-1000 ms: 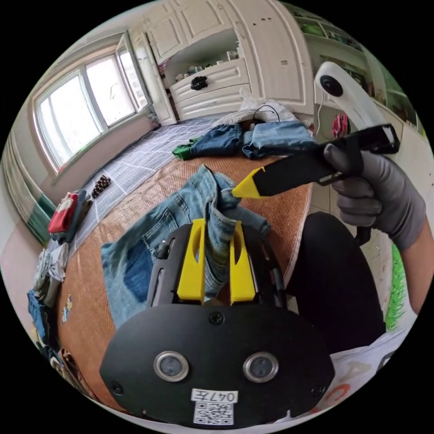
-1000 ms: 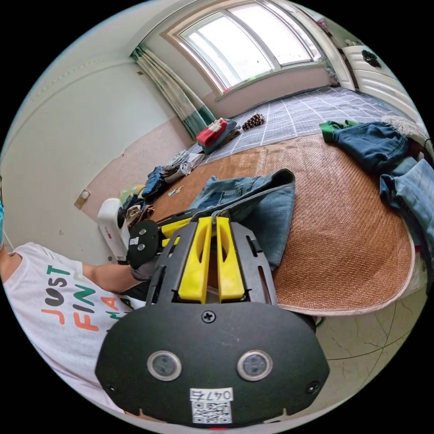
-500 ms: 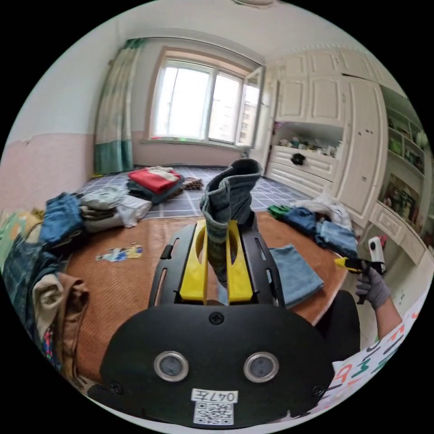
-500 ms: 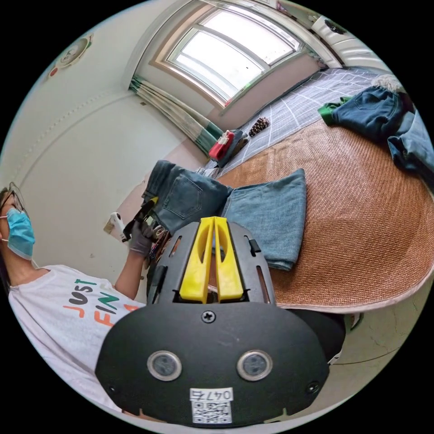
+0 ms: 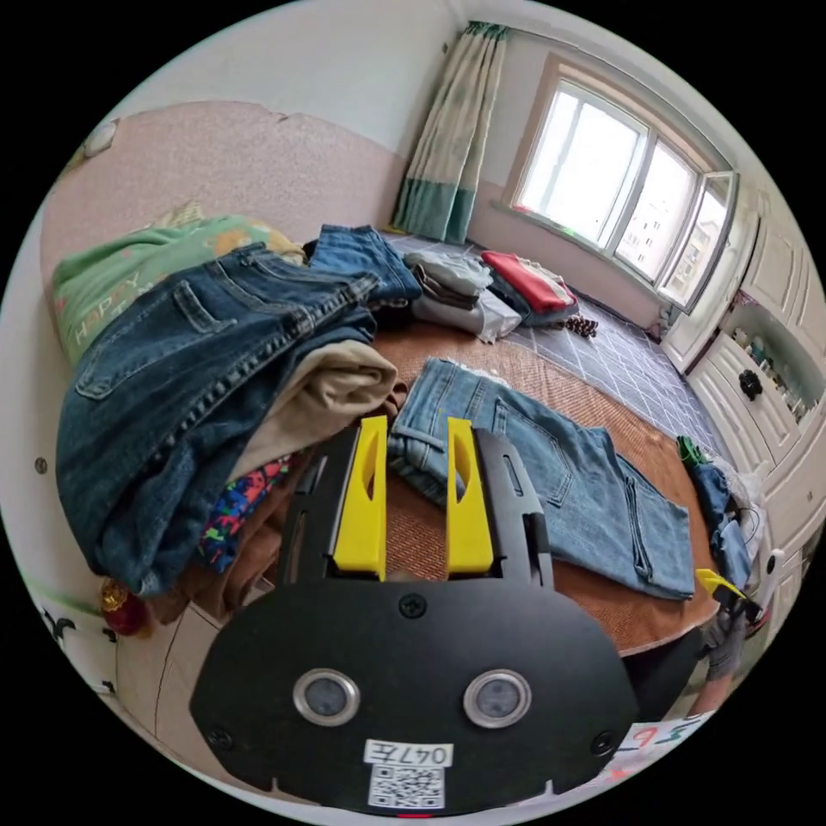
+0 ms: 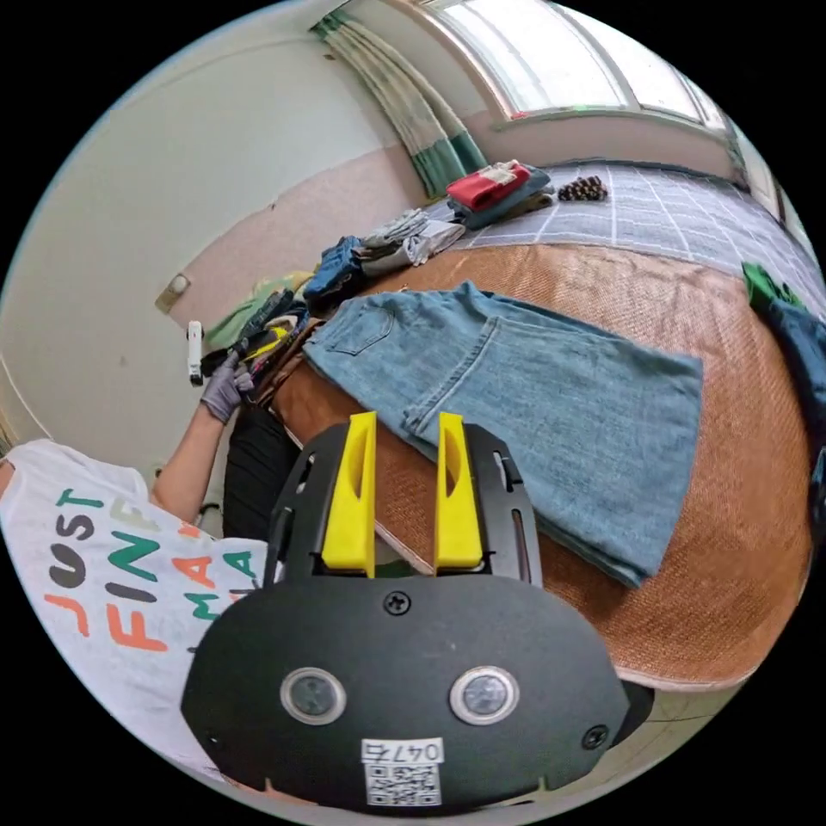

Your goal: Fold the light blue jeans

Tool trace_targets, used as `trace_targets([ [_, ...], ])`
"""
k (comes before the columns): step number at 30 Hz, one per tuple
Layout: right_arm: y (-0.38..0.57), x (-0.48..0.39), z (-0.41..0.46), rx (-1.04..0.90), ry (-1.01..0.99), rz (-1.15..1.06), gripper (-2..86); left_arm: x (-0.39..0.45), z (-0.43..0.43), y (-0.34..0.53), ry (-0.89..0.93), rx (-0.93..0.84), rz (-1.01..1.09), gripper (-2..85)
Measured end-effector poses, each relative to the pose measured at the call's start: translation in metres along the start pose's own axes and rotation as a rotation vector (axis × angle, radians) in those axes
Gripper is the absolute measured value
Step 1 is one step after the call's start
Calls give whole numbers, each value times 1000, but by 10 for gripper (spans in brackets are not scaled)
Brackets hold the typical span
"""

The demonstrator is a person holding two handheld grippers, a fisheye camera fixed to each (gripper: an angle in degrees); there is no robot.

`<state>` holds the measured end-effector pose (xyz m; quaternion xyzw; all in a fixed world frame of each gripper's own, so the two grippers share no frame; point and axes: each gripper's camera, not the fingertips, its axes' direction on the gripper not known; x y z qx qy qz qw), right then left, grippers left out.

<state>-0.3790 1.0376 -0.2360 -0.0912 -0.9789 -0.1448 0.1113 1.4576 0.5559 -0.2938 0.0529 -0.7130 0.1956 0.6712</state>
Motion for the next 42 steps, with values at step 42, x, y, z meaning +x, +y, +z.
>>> trace_targets([
  [42, 300, 182, -326, 273, 781, 751, 25, 140, 109, 347, 88, -48, -159, 58],
])
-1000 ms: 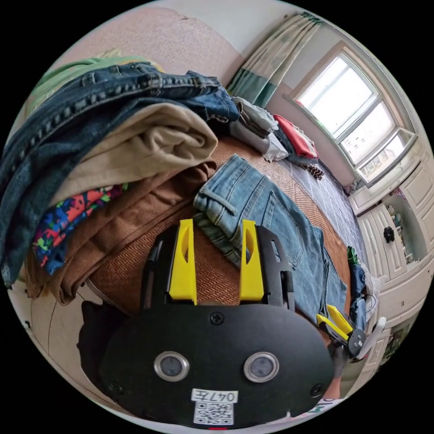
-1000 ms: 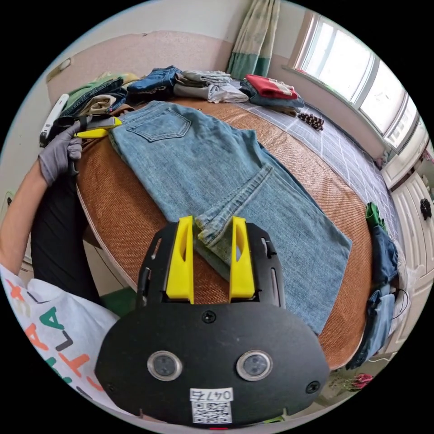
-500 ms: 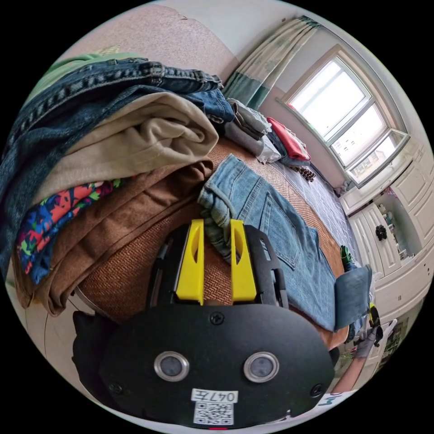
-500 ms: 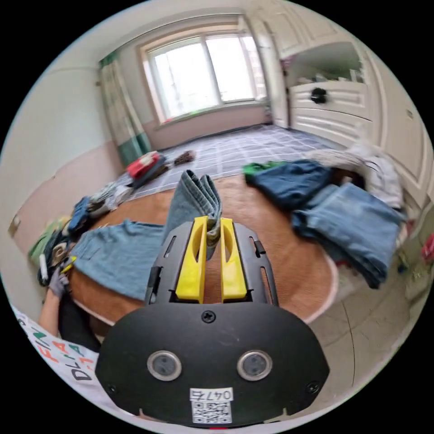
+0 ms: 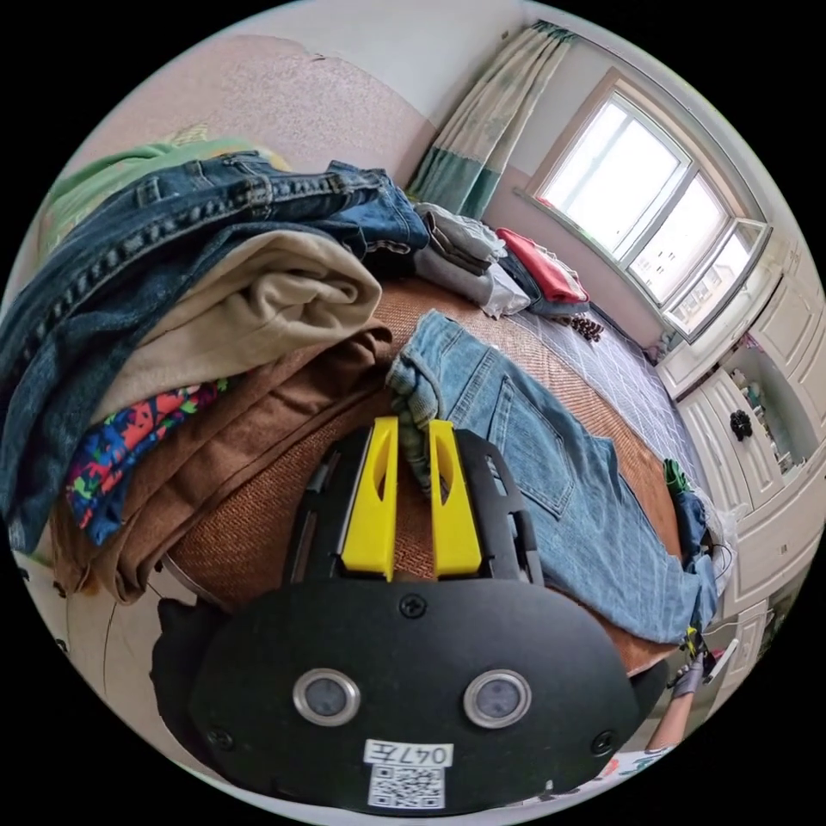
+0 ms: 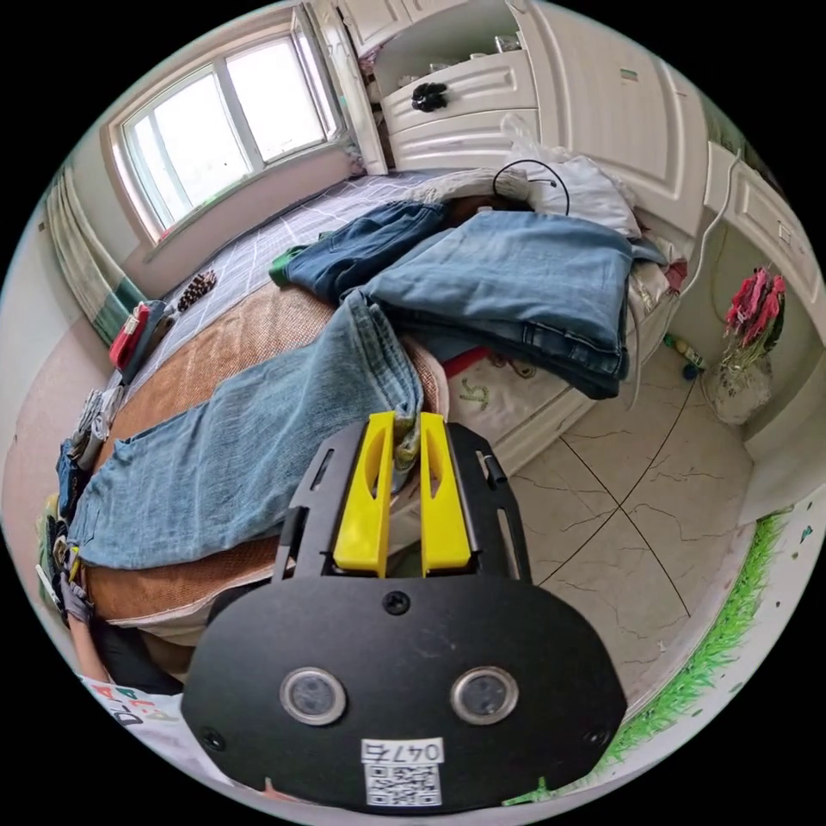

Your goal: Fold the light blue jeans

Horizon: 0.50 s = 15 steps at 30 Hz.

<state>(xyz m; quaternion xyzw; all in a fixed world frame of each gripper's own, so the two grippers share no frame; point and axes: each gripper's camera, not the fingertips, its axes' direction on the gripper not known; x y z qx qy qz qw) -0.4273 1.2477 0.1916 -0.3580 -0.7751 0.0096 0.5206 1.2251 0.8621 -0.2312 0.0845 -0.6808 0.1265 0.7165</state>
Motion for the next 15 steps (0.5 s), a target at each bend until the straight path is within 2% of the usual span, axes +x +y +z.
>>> trace_targets([
  [5, 29, 47, -42, 97, -2, 111, 66, 32, -39, 34, -82, 27, 13, 54],
  [7, 47, 70, -57, 112, -115, 125, 45, 33, -51, 45, -84, 22, -1, 54],
  [10, 62, 74, -50, 36, -290, 40, 24, 32, -59, 59, -70, -18, -17, 56],
  [15, 75, 56, -10, -102, -344, -40, 37, 39, -55, 68, -16, -75, -55, 68],
])
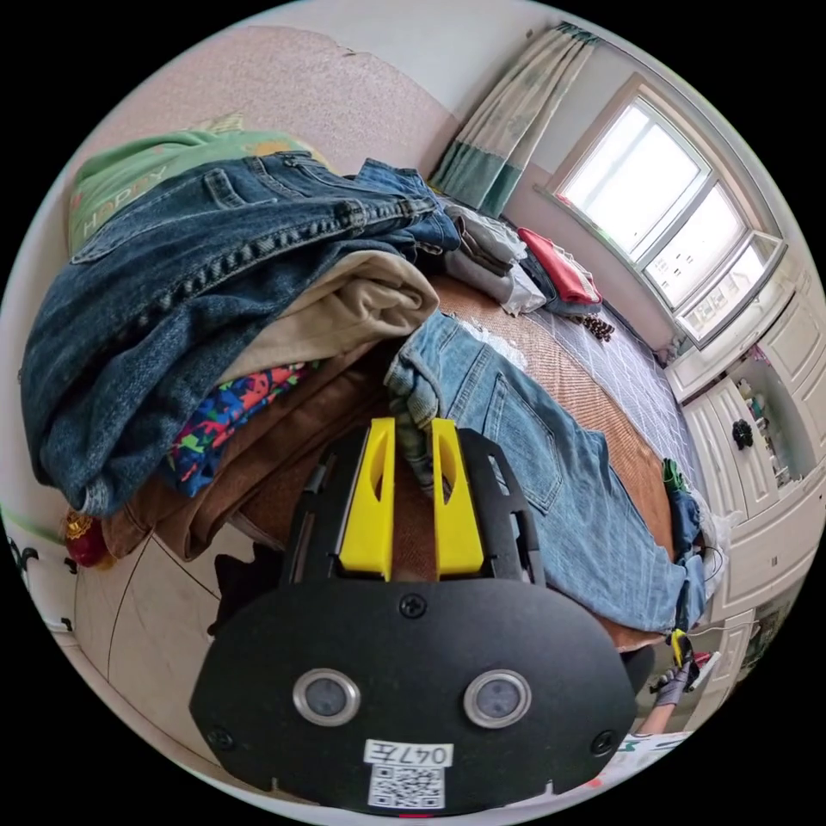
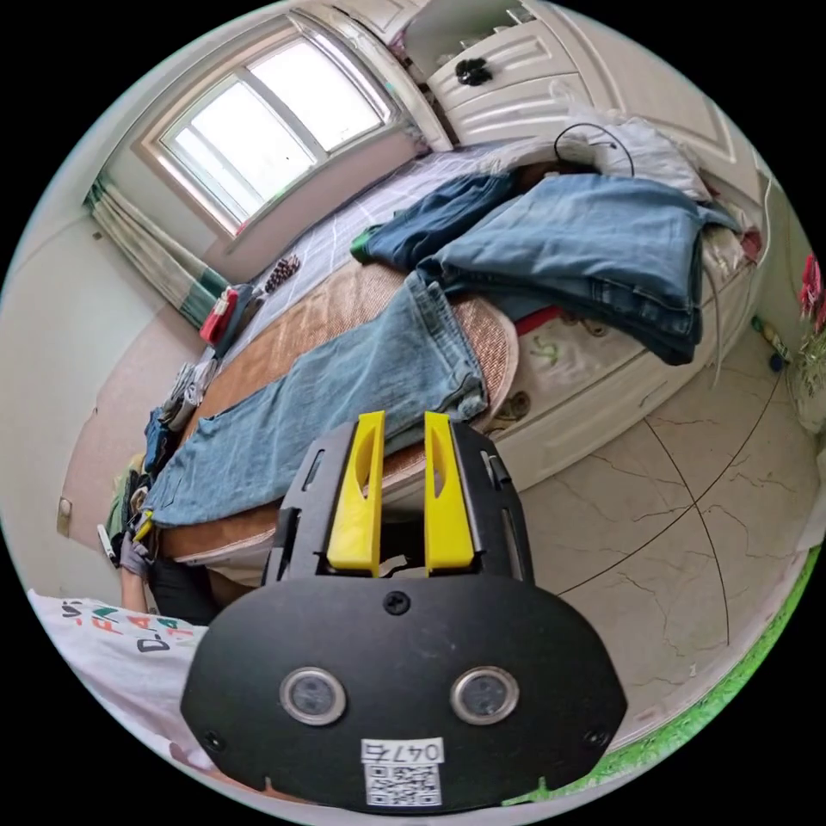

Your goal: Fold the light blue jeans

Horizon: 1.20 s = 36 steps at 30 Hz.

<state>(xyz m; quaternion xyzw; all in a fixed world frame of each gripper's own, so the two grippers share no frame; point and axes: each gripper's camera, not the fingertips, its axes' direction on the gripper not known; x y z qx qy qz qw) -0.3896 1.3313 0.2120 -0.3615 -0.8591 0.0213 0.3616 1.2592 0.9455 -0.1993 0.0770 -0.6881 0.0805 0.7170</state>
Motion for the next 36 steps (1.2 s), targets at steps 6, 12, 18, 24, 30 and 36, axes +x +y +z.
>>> trace_targets([
  [6, 23, 32, 31, 8, -53, 174, 27, 13, -16, 17, 36, -19, 10, 36],
  [12, 63, 49, 15, 153, -286, 226, -11, 16, -37, 37, 142, 45, 2, -8],
  [18, 86, 45, -19, 233, -260, 181, -12, 20, -27, 52, 158, -32, 2, -3],
  [24, 117, 44, 3, 157, -320, 182, -7, 10, 9, 73, 310, -113, -101, 43],
  [30, 142, 28, 18, 150, -346, 189, -5, 31, 45, 79, 339, -181, -126, 75],
  [36, 157, 7, 30, 119, -349, 177, -4, 31, 61, 90, 349, -178, -183, 78],
])
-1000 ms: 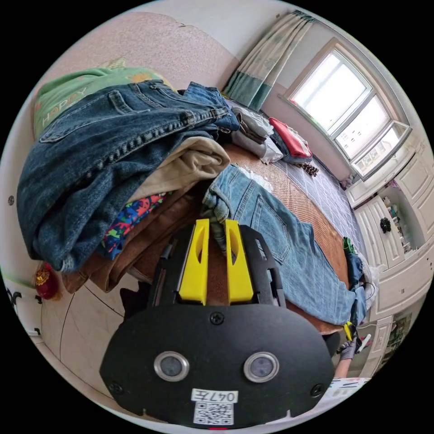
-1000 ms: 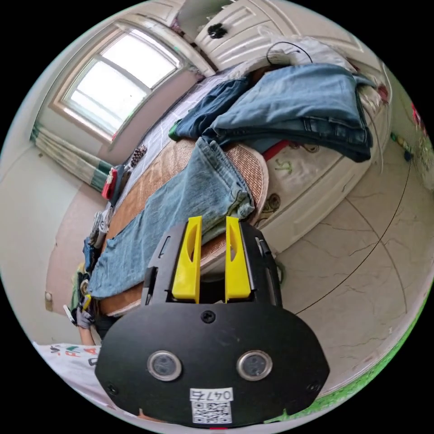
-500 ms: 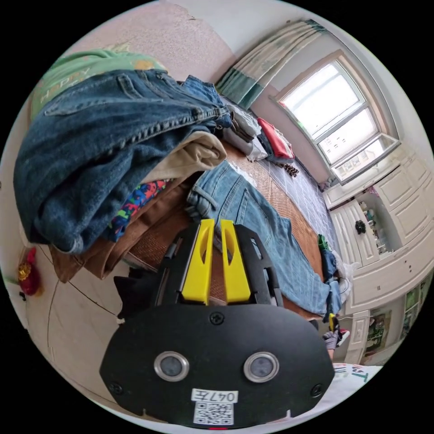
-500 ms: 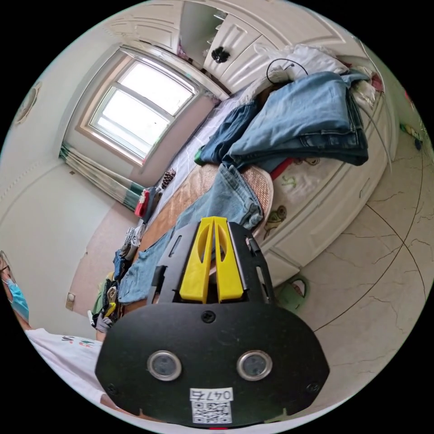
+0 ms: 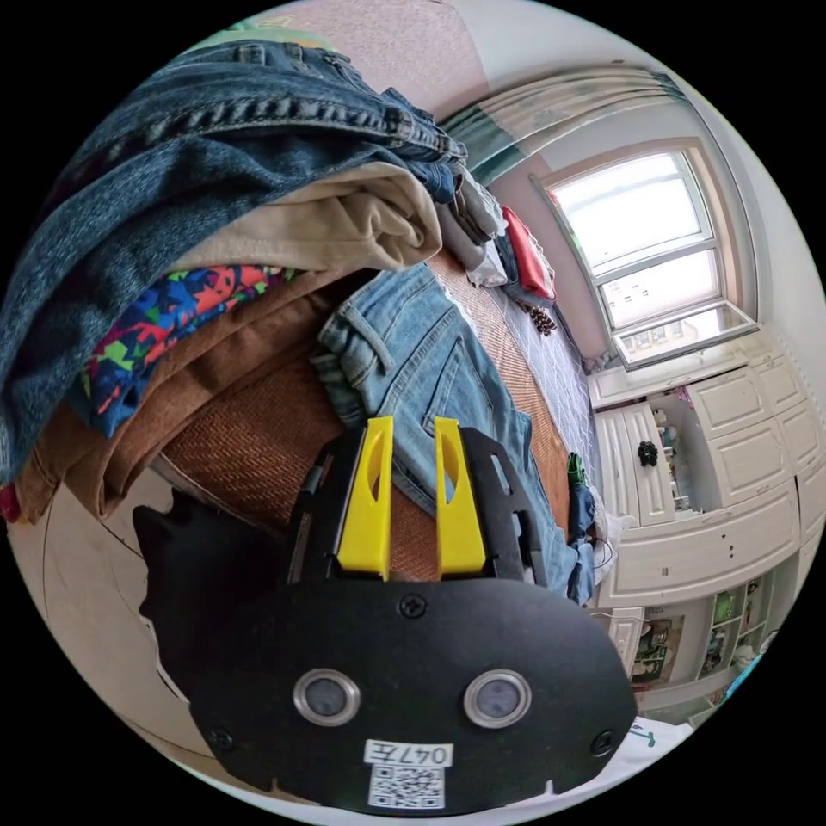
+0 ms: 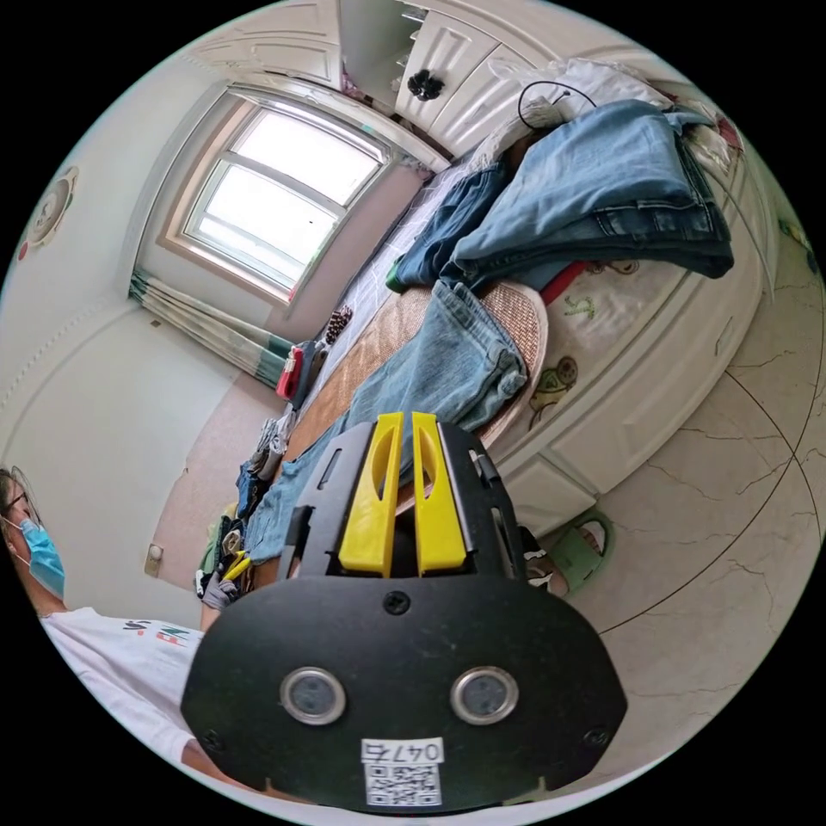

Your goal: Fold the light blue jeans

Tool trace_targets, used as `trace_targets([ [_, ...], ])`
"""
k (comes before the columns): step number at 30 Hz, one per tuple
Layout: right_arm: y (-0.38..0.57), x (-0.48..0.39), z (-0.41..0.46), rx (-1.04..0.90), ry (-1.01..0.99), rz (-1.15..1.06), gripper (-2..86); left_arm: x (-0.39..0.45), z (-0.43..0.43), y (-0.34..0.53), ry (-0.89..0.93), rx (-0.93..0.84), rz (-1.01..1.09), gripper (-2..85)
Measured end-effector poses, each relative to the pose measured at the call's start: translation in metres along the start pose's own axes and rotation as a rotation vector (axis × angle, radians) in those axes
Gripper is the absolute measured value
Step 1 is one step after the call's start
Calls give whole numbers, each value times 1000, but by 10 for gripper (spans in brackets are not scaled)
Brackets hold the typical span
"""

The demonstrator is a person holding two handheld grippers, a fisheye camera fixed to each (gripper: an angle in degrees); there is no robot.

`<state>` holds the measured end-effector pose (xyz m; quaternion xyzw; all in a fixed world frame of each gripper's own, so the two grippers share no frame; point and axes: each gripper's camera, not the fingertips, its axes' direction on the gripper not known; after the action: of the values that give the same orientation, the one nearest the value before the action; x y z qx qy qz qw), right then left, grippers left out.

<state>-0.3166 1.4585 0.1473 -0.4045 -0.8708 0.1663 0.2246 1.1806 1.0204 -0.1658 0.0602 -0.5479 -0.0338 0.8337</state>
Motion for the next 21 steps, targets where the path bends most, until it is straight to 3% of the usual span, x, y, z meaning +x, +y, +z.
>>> trace_targets([
  [21, 77, -36, 40, -15, -7, 29, -1, -18, -17, 24, -36, 87, -87, 81],
])
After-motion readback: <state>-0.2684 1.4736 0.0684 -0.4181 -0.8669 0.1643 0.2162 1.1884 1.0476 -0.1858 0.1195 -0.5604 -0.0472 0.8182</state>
